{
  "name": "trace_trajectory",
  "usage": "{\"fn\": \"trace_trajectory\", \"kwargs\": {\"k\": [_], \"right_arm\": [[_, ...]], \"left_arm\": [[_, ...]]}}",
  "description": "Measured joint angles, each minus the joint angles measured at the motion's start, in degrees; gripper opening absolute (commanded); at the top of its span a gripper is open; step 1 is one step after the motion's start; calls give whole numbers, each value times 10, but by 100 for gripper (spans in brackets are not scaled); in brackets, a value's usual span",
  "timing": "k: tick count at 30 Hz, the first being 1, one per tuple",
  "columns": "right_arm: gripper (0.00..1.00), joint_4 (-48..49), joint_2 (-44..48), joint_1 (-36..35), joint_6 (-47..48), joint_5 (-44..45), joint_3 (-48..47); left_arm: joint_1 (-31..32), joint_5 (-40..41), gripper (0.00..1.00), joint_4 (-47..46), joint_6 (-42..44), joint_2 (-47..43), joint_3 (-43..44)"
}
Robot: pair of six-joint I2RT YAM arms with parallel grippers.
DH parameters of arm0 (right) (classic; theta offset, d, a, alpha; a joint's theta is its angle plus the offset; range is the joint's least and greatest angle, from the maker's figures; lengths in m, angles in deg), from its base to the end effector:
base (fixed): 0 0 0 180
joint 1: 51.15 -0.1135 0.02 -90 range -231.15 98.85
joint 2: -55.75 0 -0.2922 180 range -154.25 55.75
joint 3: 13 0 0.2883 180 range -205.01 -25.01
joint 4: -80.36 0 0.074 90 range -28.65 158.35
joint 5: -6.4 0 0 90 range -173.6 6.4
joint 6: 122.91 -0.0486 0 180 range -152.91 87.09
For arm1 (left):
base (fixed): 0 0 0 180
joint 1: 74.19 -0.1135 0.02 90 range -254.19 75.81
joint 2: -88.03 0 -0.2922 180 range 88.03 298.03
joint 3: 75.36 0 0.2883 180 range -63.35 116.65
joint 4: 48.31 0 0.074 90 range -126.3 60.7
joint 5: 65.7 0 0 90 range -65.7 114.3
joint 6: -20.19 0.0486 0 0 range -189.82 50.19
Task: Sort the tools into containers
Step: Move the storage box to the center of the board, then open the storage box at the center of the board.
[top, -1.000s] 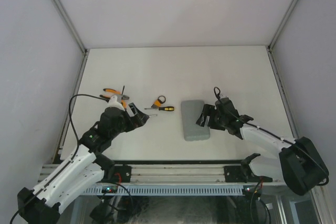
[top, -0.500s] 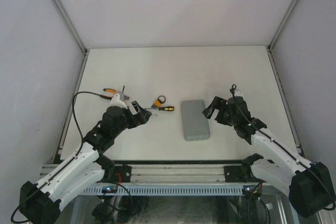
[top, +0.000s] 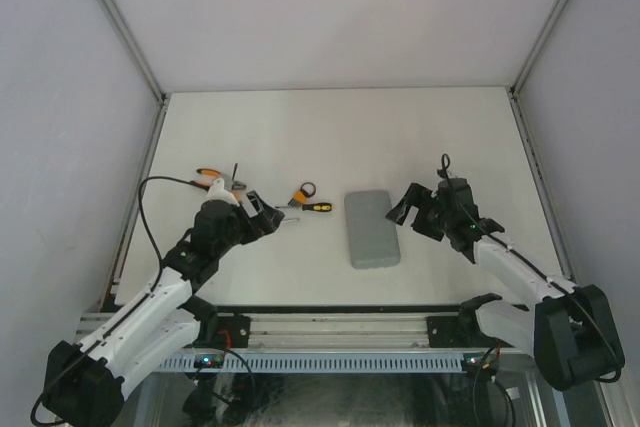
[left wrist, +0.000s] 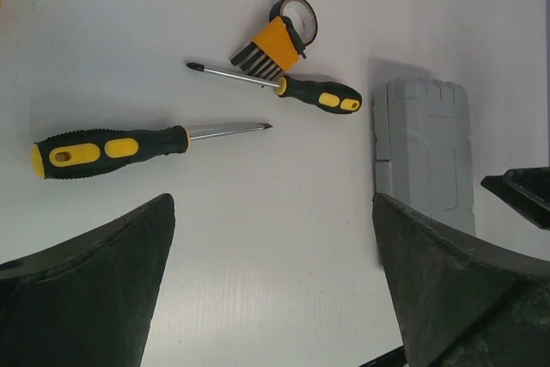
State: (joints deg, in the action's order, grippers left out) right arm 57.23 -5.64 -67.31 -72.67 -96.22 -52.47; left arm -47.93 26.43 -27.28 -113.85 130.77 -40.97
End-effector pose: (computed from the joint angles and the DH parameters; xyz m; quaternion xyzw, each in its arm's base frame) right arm 0.2212 0.0751 0.1765 0.1467 0.9076 0.2679 0.2880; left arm 0.1779 -0.0857 0.2098 -0.1427 0.8513 -0.2774 0.4218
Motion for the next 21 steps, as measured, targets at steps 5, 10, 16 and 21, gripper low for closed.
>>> {"fn": "trace_trajectory", "kwargs": {"k": [5, 10, 16, 21], "right_arm": [[89, 57, -34, -35, -3, -16, 0], [88, 94, -91, -60, -1, -12, 0], [85, 123, -139, -82, 11, -18, 0], [82, 157, -168, -97, 35, -41, -9]], "left_arm": [[-3, -7, 100, 0, 1, 5, -1], [-3, -10, 100, 0, 2, 23, -1], [-2, -19, 100, -2, 11, 56, -1], [20, -24, 99, -12, 11, 64, -1]]}}
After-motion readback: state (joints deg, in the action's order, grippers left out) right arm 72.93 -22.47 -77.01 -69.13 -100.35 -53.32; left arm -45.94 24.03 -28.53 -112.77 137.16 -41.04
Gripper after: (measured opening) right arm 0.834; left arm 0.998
